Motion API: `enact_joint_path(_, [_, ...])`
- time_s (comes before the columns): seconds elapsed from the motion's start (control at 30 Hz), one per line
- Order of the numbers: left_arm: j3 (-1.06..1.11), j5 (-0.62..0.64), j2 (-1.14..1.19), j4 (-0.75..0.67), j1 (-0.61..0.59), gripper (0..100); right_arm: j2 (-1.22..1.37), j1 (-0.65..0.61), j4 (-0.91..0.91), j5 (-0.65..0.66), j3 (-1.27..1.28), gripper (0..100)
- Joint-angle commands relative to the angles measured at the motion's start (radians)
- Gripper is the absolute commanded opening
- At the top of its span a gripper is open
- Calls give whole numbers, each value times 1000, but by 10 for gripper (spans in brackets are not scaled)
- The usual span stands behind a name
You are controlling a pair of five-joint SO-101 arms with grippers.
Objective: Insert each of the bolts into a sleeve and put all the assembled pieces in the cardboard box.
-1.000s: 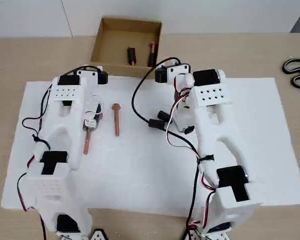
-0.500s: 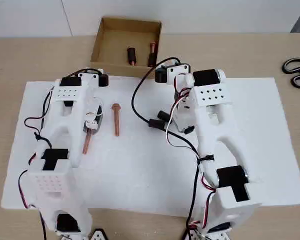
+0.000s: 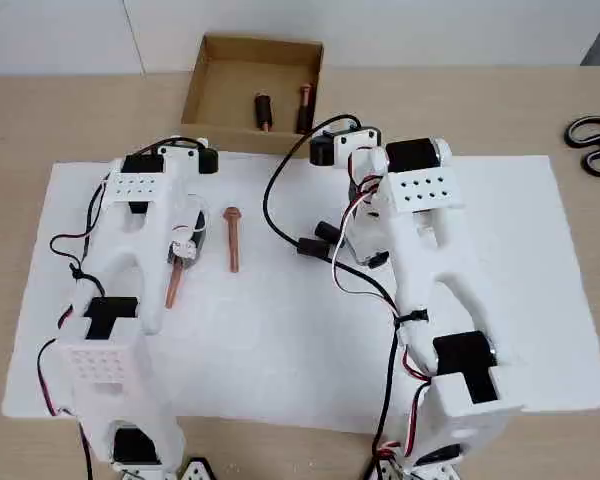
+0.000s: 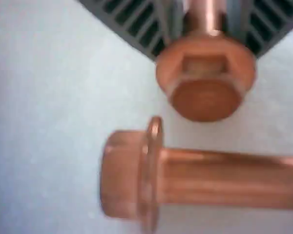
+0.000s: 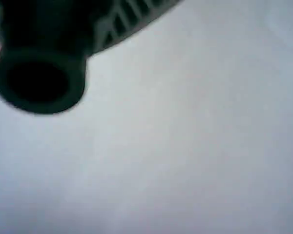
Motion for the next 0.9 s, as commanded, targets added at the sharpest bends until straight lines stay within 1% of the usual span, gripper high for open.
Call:
enact_joint_path(0.0, [-15, -3, -77, 28, 0, 5, -61, 8, -16, 11, -3, 4])
enact_joint_path(0.1, [-15, -6, -176, 71, 12, 5, -62, 8, -16, 11, -5, 4])
enact_joint_path(0.33, [-13, -8, -451, 176, 83, 5, -70, 8, -15, 11, -17, 4])
enact_joint_path(0.5, [-15, -8, -657, 226, 77, 5, -84, 8, 10, 11, -98, 4])
enact_joint_path(0.6, [-15, -3, -766, 245, 60, 5, -168, 7, 31, 11, -149, 4])
enact_joint_path(0.73, [1, -3, -937, 249, 18, 5, -352, 2, 28, 11, -149, 4])
enact_joint_path(0.87, [2, -3, -1114, 244, 17, 5, -535, 5, 28, 11, -149, 4])
